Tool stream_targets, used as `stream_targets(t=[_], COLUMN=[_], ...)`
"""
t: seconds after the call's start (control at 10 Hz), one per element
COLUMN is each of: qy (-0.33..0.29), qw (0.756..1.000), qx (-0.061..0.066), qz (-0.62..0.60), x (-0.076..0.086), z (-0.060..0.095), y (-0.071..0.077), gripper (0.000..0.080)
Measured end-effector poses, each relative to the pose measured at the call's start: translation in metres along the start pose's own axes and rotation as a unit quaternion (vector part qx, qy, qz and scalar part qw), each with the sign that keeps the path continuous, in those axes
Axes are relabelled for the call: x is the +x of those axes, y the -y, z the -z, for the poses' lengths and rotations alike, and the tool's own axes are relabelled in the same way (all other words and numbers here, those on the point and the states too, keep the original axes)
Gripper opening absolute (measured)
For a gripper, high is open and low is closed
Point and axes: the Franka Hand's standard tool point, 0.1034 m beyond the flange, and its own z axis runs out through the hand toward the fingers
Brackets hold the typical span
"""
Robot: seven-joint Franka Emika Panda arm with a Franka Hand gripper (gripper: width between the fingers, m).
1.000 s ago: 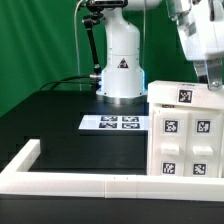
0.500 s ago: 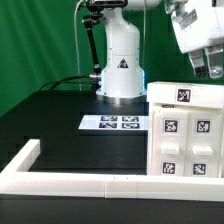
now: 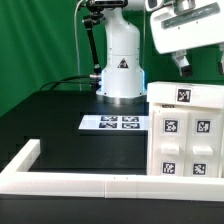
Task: Assemble cabinet
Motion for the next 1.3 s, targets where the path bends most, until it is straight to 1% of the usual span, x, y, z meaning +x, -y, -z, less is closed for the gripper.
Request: stream_targets(t=[0.1,0.2,0.4,0.5,0.6,0.7,0.8,0.9,1.0,1.3], qy=[0.004,0.001,0.002,0.002,-0.003,-0.002,0.010,0.025,0.030,0.037], qw=[0.999,0.995,0.988,0.979,0.961,0.933,0.903,0.866,0.845,0.791], qx=[-0.010,-0.013,-0.013,-0.017,-0.038,-0.051,-0.059,-0.071,-0.075,-0.073], qz=[0.052,0.094,0.152,0.203,0.272,0.357,0.426,0.495,0.528,0.606], x=[-0.0014,-0.0035,-0.0019,-0.0024,-0.0039,-0.0043,-0.0018,0.0019,0.0043,0.0053], z=[-0.0001,-0.0006,-0.0009,-0.0011,-0.0020,-0.0023,-0.0022,-0.0026,-0.0036,-0.0049], y=[0.0030,0.0045,0.0032,0.0028,0.0010,-0.0001,-0.0012,-0.0006,0.0019,0.0000], gripper=[0.0797,0.0797,0.0797,0.0797,0.0797,0.0797,0.0797,0.0797,0.0797,0.0797])
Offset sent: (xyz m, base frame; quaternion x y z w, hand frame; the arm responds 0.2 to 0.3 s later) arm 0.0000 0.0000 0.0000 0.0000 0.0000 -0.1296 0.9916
